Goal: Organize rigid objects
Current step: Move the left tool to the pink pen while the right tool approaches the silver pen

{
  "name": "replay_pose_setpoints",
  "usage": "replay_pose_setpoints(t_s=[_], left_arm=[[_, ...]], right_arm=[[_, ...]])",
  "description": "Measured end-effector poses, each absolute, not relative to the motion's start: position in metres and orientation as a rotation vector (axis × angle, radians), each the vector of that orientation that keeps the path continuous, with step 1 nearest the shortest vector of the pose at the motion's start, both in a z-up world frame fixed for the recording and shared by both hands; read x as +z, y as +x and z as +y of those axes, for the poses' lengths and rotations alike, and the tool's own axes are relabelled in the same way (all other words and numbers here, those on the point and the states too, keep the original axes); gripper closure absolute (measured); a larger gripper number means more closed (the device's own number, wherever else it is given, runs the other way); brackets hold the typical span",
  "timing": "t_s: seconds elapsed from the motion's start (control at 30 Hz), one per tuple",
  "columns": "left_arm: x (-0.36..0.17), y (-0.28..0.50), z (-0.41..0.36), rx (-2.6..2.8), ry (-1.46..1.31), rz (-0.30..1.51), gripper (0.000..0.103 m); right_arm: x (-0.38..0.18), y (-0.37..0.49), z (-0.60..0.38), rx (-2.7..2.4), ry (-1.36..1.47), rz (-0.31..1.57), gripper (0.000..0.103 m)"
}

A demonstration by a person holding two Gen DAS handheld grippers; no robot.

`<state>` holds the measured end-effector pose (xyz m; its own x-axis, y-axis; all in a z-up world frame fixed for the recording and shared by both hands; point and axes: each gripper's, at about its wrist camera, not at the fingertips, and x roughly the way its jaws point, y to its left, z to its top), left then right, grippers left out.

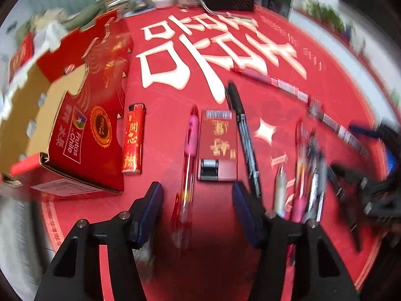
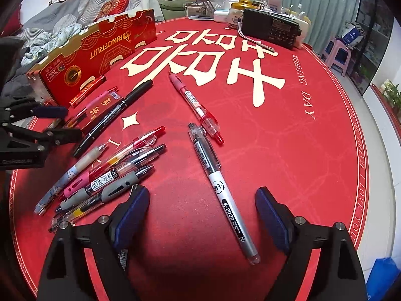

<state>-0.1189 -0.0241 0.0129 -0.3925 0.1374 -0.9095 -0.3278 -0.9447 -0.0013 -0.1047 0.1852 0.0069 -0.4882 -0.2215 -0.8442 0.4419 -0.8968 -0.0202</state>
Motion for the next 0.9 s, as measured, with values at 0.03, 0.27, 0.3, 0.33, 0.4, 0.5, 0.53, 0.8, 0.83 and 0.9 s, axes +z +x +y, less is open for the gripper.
replay_pose_setpoints(t_s=[0.03, 0.27, 0.3, 0.33, 0.4, 0.5, 0.53, 0.8, 0.83, 0.9], left_arm=[[0.0128, -0.1196, -0.0249, 2.397, -1.535, 0.246, 0.043], [0.0121, -0.118, -0.0248, 2.376, -1.471, 0.276, 0.044], [0.0126, -0.1194, -0.024, 2.374, -1.483, 0.273, 0.045], [0.0129, -0.1212, -0.0227, 2.375, -1.501, 0.271, 0.045], [0.014, -0.1227, -0.0211, 2.371, -1.516, 0.258, 0.052], [0.0143, -0.1214, -0.0184, 2.36, -1.509, 0.272, 0.056], [0.0142, -0.1208, -0.0186, 2.363, -1.505, 0.273, 0.056], [0.014, -0.1216, -0.0183, 2.397, -1.526, 0.247, 0.056], [0.0139, -0.1215, -0.0187, 2.403, -1.528, 0.241, 0.056], [0.0136, -0.1216, -0.0184, 2.417, -1.531, 0.227, 0.056]], right_arm=[[0.0067, -0.1046, 0.1852, -2.397, 1.309, 0.331, 0.015], [0.0077, -0.1053, 0.1854, -2.4, 1.308, 0.331, 0.02], [0.01, -0.1059, 0.1857, -2.404, 1.304, 0.328, 0.035], [0.0126, -0.1077, 0.1861, -2.411, 1.307, 0.324, 0.058], [0.0144, -0.1104, 0.1875, -2.416, 1.32, 0.308, 0.073], [0.0143, -0.1099, 0.1868, -2.419, 1.314, 0.315, 0.073], [0.0143, -0.1096, 0.1868, -2.423, 1.315, 0.313, 0.073], [0.0146, -0.1101, 0.1865, -2.427, 1.32, 0.307, 0.073], [0.0146, -0.1103, 0.1865, -2.427, 1.321, 0.307, 0.073], [0.0148, -0.1102, 0.1863, -2.426, 1.319, 0.31, 0.073]])
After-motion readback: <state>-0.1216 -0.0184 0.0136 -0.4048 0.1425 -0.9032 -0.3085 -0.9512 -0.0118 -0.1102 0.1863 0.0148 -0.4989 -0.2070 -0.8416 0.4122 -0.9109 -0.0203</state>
